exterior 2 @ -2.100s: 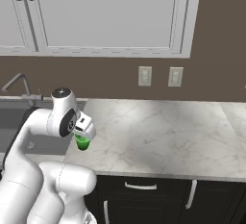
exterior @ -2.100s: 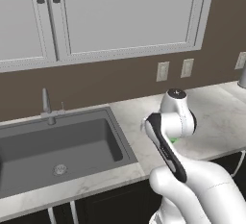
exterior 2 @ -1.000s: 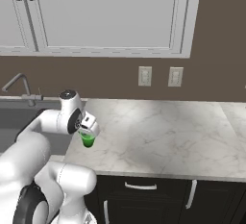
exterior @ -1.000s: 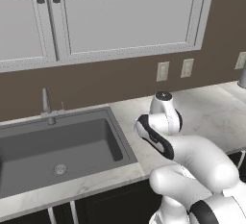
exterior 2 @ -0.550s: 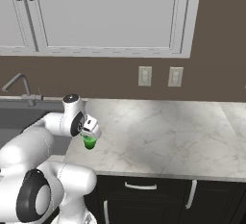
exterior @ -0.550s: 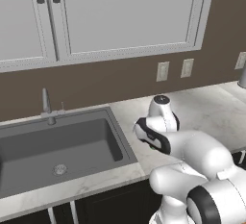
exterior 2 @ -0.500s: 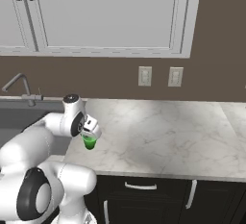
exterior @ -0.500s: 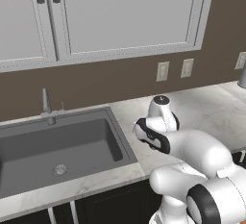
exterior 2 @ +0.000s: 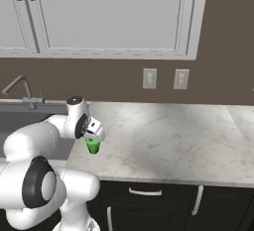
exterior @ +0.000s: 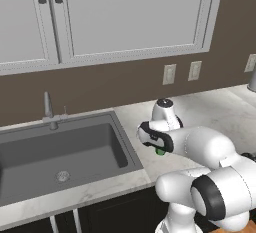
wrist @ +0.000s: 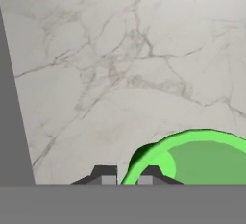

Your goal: Pick the cup and bowl from the counter and place them on the counter next to the sink.

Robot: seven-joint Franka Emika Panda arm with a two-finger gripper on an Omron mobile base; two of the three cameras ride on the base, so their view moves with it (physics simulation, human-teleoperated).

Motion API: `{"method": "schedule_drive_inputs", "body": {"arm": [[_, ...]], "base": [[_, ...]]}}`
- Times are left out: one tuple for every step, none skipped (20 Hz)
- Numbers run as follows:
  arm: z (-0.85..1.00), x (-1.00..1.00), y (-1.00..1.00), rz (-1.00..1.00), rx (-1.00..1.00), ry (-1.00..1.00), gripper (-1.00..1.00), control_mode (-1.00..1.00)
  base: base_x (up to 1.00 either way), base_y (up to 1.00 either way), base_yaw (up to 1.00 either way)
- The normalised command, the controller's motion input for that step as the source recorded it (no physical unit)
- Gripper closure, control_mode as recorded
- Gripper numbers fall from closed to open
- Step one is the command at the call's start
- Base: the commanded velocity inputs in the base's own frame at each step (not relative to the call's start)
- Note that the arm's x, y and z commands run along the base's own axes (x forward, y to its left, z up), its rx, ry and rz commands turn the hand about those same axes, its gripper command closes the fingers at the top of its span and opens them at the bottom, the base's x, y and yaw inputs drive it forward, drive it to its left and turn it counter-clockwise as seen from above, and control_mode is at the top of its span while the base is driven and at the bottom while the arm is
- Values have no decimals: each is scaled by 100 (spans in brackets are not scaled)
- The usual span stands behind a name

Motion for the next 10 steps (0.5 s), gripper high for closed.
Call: {"method": "schedule_drive_inputs", "body": {"arm": [[0,0,0,0,0,0,100,-100],[0,0,0,0,0,0,100,-100],[0,0,0,0,0,0,100,-100],[0,0,0,0,0,0,100,-100],[0,0,0,0,0,0,100,-100],[0,0,0,0,0,0,100,-100],[0,0,0,0,0,0,-100,-100],[0,0,0,0,0,0,-100,-100],[0,0,0,0,0,0,-100,-100],[0,0,0,0,0,0,-100,-100]], "base": [[0,0,0],[0,0,0],[0,0,0],[0,0,0],[0,0,0],[0,0,0],[0,0,0],[0,0,0],[0,0,0],[0,0,0]]}}
